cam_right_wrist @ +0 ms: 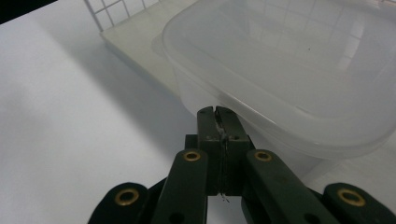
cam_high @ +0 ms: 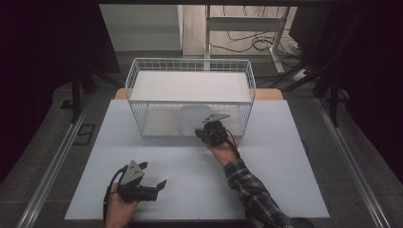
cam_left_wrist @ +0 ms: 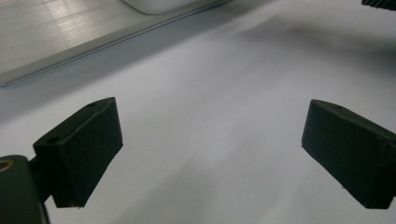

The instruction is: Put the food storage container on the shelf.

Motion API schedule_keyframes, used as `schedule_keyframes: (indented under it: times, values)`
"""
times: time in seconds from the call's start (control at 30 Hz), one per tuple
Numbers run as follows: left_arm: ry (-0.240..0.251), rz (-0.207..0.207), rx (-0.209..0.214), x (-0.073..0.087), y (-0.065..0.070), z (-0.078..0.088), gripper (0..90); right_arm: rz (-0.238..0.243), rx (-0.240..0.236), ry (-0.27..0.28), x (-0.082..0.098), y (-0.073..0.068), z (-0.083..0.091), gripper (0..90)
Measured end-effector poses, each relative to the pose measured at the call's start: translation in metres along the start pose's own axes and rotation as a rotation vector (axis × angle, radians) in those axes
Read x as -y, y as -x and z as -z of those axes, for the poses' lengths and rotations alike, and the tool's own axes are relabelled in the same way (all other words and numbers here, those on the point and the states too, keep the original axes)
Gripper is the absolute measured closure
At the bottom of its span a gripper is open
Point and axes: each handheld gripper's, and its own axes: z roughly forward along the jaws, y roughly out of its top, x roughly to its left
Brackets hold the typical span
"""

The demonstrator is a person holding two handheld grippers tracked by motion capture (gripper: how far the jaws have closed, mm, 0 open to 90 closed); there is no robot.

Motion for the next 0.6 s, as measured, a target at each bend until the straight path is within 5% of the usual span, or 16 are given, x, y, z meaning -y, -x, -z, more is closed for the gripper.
schedule_keyframes:
  times: [0.6]
  values:
    - [0.009, 0.010, 0.009, 0.000, -0.001, 0.000, 5.5, -0.005, 0.044, -0.005, -0.012, 0.013, -0.017, 88.8]
